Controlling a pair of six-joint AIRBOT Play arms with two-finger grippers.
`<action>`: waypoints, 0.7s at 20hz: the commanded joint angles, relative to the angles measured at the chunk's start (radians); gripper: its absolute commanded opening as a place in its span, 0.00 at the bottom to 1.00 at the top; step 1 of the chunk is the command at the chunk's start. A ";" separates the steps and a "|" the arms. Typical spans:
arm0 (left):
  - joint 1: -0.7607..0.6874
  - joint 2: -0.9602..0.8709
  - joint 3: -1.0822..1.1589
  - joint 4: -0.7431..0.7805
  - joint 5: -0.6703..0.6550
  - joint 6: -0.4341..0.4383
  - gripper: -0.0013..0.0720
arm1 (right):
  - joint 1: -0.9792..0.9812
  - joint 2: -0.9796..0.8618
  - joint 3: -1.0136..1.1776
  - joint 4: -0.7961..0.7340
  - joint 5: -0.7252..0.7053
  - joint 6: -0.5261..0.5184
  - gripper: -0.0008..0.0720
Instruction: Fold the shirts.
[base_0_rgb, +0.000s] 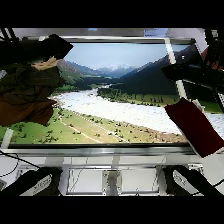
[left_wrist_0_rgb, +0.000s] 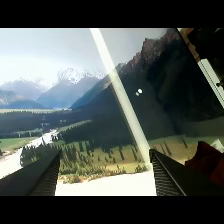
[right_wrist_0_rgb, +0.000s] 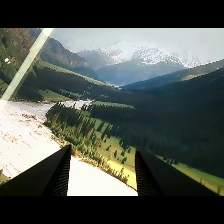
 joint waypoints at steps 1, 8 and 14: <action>0.000 0.000 0.001 0.002 -0.048 0.000 0.87 | 0.000 0.001 0.001 -0.017 -0.003 -0.001 0.63; 0.000 -0.003 0.001 0.550 0.024 0.024 0.87 | 0.000 0.001 0.001 -0.037 -0.052 0.000 0.63; 0.067 -0.130 -0.010 1.022 0.248 -0.132 0.87 | 0.000 0.001 0.001 -0.037 -0.052 0.000 0.63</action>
